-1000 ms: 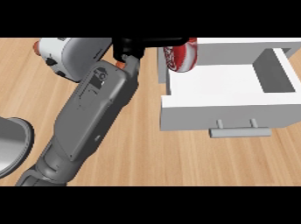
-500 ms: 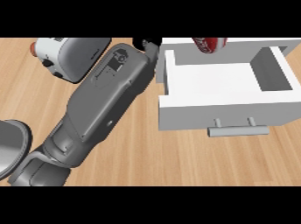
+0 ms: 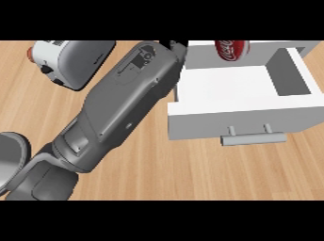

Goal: Pick up the can, place it into the drawer and close the drawer

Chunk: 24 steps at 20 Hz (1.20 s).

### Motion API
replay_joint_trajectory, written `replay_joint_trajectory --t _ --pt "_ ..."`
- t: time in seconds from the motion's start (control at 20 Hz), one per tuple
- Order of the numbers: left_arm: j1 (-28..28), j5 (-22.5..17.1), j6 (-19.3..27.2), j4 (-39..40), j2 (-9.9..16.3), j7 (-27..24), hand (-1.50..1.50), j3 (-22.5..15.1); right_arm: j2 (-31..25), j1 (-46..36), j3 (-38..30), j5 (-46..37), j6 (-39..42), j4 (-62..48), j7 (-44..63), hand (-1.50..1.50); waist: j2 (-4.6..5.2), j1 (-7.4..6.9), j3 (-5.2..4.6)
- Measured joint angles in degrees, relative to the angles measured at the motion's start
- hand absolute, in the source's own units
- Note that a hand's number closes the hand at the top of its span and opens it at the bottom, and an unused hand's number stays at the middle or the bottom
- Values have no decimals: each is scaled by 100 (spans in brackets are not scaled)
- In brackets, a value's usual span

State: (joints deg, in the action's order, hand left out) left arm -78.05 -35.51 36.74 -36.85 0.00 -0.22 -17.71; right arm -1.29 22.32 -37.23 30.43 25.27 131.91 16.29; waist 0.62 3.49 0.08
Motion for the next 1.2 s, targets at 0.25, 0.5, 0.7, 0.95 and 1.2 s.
replay_joint_trajectory --t 0.25,0.5,0.7,0.95,1.2 --pt "-180 -456 174 325 1 -156 150 -371 -29 -31 -28 78 -9 14 79 -150 8 66 2" --pt "-82 -816 173 608 1 -421 150 -702 -76 -13 -94 163 60 -4 85 -150 21 119 2" --pt "-116 -1045 349 734 1 -466 -150 -1057 -84 -93 -66 97 55 -10 105 -150 28 141 3" --pt "-192 -1302 607 877 1 -468 -150 -1369 -75 -157 -51 61 71 -104 82 -150 37 169 5" --pt "-146 -1555 743 969 1 -635 -150 -1542 -108 -256 -56 35 37 -116 106 -150 49 184 4"
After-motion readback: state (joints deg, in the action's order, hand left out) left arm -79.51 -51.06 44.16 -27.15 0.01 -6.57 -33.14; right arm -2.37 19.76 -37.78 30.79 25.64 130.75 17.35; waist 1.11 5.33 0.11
